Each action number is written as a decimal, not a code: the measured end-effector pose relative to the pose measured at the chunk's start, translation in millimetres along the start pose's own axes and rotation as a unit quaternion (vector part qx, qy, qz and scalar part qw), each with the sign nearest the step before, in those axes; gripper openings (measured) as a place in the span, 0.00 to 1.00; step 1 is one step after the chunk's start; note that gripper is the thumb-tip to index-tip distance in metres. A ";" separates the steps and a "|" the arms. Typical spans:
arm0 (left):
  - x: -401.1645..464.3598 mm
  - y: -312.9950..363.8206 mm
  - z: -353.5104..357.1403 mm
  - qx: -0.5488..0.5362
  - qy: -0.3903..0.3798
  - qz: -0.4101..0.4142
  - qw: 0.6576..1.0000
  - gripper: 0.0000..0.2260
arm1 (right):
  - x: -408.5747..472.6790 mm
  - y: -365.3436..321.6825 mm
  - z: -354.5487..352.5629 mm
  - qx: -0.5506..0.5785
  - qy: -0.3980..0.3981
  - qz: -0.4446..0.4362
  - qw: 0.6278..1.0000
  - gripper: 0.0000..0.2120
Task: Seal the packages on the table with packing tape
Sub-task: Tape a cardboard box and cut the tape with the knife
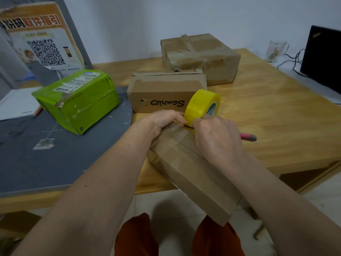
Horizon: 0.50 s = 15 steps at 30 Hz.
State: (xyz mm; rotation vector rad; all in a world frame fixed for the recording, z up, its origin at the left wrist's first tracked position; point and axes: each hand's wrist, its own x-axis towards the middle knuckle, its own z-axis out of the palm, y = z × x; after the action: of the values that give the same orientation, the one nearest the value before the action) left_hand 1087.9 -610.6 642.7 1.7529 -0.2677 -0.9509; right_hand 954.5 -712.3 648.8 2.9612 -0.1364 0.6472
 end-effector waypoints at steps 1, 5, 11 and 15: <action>-0.5 0.0 -0.2 -0.007 -0.002 -0.001 1.000 0.11 | 0.9 0.1 0.9 0.003 -0.004 0.001 1.000 0.04; -1.8 -1.5 0.2 -0.011 0.014 0.006 1.000 0.12 | 4.9 1.4 -0.3 0.000 -0.011 0.006 1.000 0.05; -1.0 -3.1 1.2 -0.012 0.088 0.023 0.996 0.17 | 7.9 9.1 -1.8 0.050 -0.062 0.044 0.996 0.07; -1.9 -4.9 0.4 -0.013 0.085 0.019 0.996 0.16 | 7.0 13.1 -3.9 0.075 -0.095 0.067 0.990 0.08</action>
State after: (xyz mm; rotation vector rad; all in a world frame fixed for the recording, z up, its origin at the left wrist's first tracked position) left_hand 1085.1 -607.8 639.2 1.7868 -0.1777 -0.7704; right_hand 957.7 -725.2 656.3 3.1773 -0.3173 0.4044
